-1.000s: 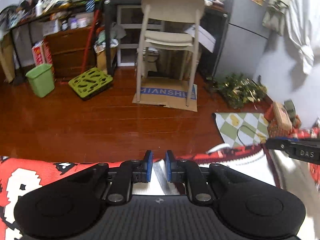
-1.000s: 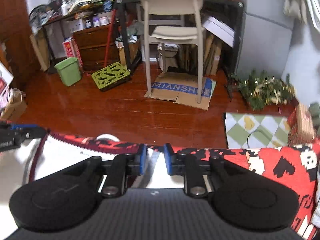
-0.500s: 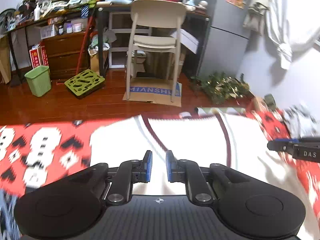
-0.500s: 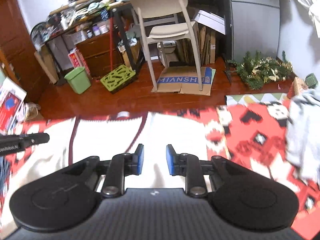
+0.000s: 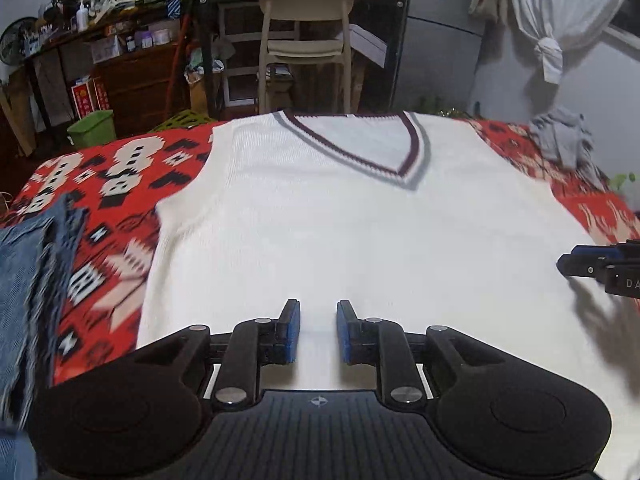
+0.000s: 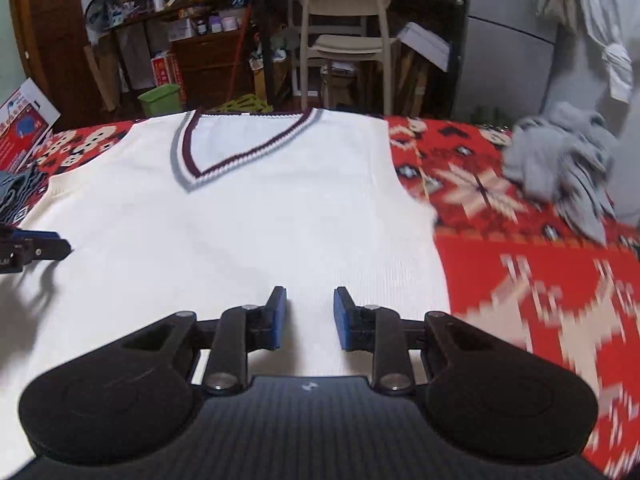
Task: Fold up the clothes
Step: 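Pull both open tools back to view the flat sweater vest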
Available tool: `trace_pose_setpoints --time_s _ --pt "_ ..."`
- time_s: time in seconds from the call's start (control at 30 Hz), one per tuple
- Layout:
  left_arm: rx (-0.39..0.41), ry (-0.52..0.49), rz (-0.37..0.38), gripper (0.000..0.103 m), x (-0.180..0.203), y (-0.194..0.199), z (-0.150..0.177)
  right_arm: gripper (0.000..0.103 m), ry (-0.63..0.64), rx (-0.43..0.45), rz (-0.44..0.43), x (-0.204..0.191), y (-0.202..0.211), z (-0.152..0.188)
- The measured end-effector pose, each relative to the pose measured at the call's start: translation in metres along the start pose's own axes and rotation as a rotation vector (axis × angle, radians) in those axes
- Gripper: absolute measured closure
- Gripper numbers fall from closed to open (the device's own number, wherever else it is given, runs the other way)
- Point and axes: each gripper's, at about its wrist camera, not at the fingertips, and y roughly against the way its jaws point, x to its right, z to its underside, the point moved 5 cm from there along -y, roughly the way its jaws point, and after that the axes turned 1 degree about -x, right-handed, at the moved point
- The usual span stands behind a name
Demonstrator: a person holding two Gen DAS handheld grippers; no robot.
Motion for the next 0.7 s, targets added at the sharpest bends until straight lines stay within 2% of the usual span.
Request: trace_pose_setpoints --time_s 0.2,0.43,0.53,0.7 --pt "-0.003 -0.021 -0.017 0.074 0.007 0.031 0.043 0.071 -0.016 0.003 0.018 -0.003 0.034 0.037" --pt "-0.023 0.003 -0.017 0.069 0.011 0.056 0.067 0.068 -0.05 -0.014 0.023 -0.005 0.07 0.07" --pt "-0.053 0.029 0.0 0.062 0.012 0.062 0.072 0.062 -0.056 -0.024 0.022 -0.007 0.081 0.08" --pt "-0.101 0.012 -0.003 0.052 0.02 0.069 0.082 0.05 -0.032 -0.047 0.026 -0.014 0.095 0.095"
